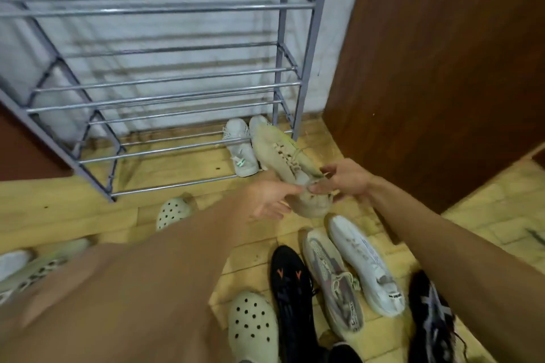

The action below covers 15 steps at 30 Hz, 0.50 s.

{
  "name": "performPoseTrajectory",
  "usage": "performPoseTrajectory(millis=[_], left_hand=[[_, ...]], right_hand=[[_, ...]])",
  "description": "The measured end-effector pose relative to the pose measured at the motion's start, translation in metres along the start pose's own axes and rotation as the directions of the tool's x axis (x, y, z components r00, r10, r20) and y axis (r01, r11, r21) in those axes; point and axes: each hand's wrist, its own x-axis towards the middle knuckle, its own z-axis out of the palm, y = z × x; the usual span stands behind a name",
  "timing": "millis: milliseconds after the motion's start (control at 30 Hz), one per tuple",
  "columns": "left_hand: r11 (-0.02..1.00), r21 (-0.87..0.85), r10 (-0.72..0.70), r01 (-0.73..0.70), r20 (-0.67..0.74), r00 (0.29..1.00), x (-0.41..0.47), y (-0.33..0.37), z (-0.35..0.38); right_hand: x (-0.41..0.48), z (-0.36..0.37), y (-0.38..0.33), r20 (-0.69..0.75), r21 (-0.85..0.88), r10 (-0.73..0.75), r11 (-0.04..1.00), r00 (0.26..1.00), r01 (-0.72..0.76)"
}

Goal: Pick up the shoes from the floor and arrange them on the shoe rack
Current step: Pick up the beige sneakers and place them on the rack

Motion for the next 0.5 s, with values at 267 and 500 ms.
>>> performPoseTrajectory(millis=[267,500], left_hand=[[0.934,-0.15,0.244,-0.324,-0.396,0.885,-0.146,0.031,-0.081],[0.918,-0.148,0.235,-0.369,-0.547,0.803,-0.253,0.006,-0.168]], right_hand=[[-0.075,0.032,-0.134,0.042,0.098,-0.278,0.957,0.96,0.273],[-0.111,0.121,-0.244,0.108,-0.013,-0.385,0.922,0.917,0.388]])
